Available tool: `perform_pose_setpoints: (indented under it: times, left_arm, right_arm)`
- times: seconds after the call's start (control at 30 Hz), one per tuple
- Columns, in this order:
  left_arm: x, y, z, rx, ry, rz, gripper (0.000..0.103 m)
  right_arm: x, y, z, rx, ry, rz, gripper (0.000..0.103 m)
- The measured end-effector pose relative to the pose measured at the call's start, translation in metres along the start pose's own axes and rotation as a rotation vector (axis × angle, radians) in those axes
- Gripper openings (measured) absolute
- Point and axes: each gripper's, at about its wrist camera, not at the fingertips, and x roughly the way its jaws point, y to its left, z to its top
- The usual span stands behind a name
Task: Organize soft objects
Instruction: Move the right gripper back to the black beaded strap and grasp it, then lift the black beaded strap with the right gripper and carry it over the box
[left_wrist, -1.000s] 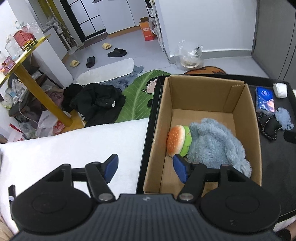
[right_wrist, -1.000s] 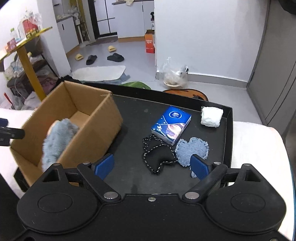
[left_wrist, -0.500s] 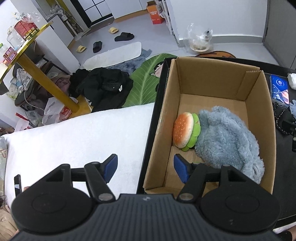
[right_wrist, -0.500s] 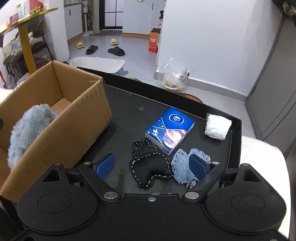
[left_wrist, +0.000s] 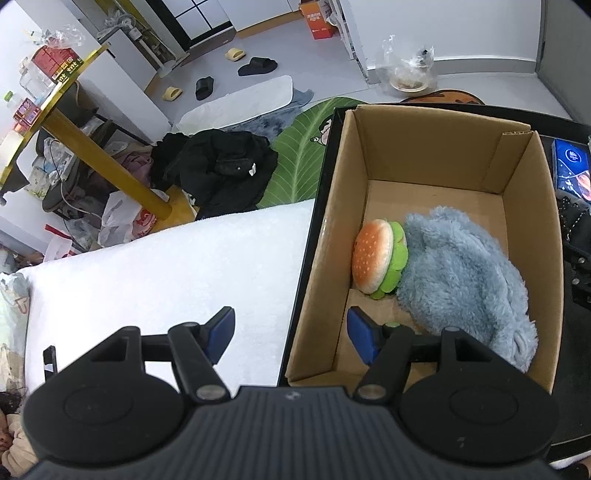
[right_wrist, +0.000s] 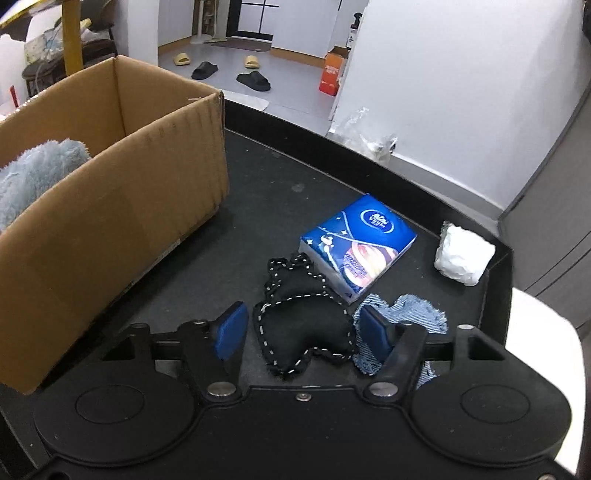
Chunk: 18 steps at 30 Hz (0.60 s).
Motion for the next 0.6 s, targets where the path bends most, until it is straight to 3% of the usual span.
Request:
perform_pose_setpoints:
  times: [0.07, 0.2, 0.47, 0.6]
  left_arm:
    - [0.0, 0.0, 0.0, 0.001, 0.001, 0.002, 0.065]
    - [0.0, 0.002, 0.0, -0.016, 0.003, -0.008, 0.066]
    - [-0.003, 0.009, -0.003, -0.041, -0.012, -0.028, 0.066]
    - [-0.01, 0.014, -0.007, -0.044, -0.041, -0.04, 0.066]
  right_arm:
    - [-0.002, -0.004, 0.0, 0.027, 0.014, 0.041, 0.045]
    - [-0.008, -0.005, -0.001, 0.038, 0.038, 0.057, 0.037]
    - [-0.029, -0.016, -0.003, 0.13, 0.046, 0.087, 0.034]
    - [-0.039, -0.011, -0.003, 0.117, 0.042, 0.076, 0.034]
